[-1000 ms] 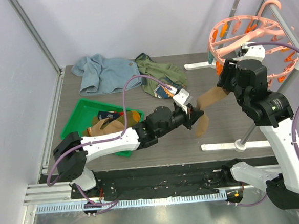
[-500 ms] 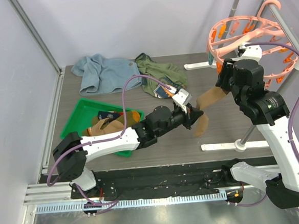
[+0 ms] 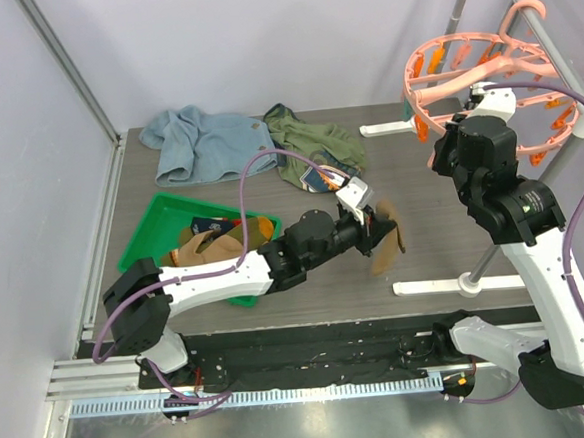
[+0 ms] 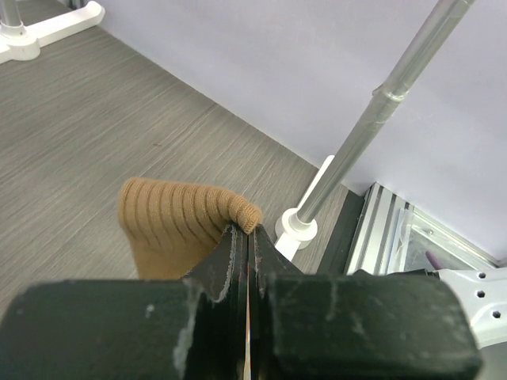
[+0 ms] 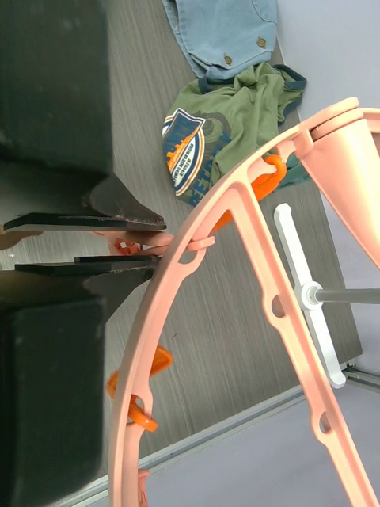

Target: Remove the socks clipped to the hanger

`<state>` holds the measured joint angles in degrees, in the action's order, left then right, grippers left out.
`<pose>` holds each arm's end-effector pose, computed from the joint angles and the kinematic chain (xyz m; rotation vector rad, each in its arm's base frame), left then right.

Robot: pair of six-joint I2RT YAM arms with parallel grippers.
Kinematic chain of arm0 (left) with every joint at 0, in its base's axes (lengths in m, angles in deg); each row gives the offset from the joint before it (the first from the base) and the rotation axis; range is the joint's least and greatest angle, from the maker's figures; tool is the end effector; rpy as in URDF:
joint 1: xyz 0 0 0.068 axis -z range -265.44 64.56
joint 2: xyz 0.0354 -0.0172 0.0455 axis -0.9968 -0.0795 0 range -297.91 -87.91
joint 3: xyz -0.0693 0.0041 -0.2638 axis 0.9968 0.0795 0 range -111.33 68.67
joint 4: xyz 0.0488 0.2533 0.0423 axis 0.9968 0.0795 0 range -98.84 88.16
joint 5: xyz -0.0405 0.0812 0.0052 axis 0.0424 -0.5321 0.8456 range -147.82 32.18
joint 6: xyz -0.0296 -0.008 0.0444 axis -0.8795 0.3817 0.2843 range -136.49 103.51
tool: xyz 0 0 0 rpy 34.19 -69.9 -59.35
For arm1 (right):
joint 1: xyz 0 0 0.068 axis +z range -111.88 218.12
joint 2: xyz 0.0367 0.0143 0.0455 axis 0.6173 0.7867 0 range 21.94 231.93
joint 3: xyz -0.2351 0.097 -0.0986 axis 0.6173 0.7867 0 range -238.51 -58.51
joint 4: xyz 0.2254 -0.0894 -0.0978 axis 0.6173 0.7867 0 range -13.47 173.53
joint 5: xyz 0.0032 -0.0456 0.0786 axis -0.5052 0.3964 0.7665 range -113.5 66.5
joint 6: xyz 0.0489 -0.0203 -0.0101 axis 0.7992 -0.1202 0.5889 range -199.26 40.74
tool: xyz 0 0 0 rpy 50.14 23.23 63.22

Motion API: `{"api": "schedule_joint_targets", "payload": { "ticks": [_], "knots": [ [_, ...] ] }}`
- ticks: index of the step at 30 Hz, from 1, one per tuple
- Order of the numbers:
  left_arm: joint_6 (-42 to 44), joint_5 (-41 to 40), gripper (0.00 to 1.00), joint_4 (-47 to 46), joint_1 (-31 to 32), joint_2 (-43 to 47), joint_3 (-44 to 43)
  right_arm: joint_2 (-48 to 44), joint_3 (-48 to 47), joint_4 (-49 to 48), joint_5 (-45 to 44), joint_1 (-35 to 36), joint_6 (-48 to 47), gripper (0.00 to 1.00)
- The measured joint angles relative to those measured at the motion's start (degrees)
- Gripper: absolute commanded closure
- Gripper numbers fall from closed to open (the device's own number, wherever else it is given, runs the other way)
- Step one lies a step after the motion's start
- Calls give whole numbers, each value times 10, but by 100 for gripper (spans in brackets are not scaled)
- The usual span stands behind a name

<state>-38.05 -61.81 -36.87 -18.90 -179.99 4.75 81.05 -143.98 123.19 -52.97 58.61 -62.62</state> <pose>0.1549 -0.3506 0.3143 0.5931 1.5868 -1.1319 0.1709 0.0452 0.4662 0.2760 1.8576 -0.0509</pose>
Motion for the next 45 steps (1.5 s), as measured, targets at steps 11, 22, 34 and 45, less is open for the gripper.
{"api": "schedule_joint_targets", "payload": {
  "ticks": [11, 22, 34, 45],
  "knots": [
    [-3, -39, 100, 34, -7, 42, 10, -10, -2, 9, 21, 0, 1, 32],
    [-8, -133, 100, 240, -90, 166, 3, -55, -58, 97, 136, 0, -3, 0],
    [-82, -251, 100, 527, -303, 315, 9, -136, 3, 101, 261, 0, 2, 0],
    [-228, -187, 91, 590, -529, 253, 209, -134, 17, 79, 322, 0, 11, 0]
  ]
}}
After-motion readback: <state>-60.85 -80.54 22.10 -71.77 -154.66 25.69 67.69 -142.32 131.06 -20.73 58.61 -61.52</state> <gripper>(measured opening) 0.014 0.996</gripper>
